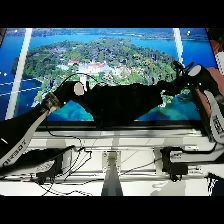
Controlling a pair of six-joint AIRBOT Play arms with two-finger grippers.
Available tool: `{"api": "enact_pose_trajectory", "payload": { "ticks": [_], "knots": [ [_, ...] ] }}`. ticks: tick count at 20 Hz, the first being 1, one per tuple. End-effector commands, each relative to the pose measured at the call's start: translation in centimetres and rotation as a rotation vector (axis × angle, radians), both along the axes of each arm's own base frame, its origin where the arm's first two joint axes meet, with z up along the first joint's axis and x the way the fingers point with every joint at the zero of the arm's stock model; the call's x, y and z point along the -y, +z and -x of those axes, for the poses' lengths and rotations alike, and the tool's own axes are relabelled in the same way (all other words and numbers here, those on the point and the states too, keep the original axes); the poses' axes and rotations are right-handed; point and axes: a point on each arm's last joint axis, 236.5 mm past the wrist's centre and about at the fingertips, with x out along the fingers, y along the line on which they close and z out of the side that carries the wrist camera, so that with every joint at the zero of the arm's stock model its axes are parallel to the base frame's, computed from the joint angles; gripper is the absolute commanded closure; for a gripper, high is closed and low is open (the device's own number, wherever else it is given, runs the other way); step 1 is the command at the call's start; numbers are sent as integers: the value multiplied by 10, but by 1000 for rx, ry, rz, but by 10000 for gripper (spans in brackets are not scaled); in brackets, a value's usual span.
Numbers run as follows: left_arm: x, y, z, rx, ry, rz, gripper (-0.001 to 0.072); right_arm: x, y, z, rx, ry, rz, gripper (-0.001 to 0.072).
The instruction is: Fold the clothes and pants, and hang the long-sleeved shirts on hangers.
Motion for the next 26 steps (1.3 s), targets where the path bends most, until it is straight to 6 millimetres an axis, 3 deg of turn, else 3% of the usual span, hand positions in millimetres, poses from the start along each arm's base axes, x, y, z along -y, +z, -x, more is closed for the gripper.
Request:
{"api": "enact_pose_trajectory", "payload": {
  "ticks": [1, 5, 7, 9, 10, 11, 12, 15, 17, 18, 21, 23, 26],
  "knots": [
    [-8, -7, -31, 139, 3, -34, 182, -15, -13, 1, -129, 86, -93, 12],
    [3, -2, -64, 272, 52, 14, 182, -75, -18, 17, -209, 172, -362, 20],
    [9, 3, -81, 339, 79, 42, 182, -99, -31, 28, -236, 226, -382, 23],
    [13, 7, -94, 390, 100, 63, 182, -124, -40, 36, -209, 339, -363, 72],
    [14, 9, -97, 404, 105, 69, 182, -136, -41, 34, -177, 379, -347, 278],
    [14, 9, -99, 412, 106, 68, 181, -146, -41, 30, -146, 400, -330, 560],
    [11, 9, -101, 419, 100, 60, 182, -155, -37, 22, -109, 420, -316, 668],
    [-2, 22, -112, 463, 118, 53, 181, -161, -3, -22, 66, 418, -265, 674],
    [-14, 53, -128, 530, 162, 77, 182, -136, 32, -66, 200, 315, -168, 674],
    [-22, 73, -137, 573, 191, 96, 182, -115, 54, -87, 270, 252, -105, 674],
    [-58, 151, -158, 738, 299, 154, 228, -23, 123, -128, 440, -11, 78, 674],
    [-88, 195, -160, 837, 370, 176, 228, 51, 169, -129, 512, -251, 157, 675],
    [-123, 242, -156, 948, 449, 191, 228, 155, 216, -87, 518, -591, 207, 674]
  ]
}}
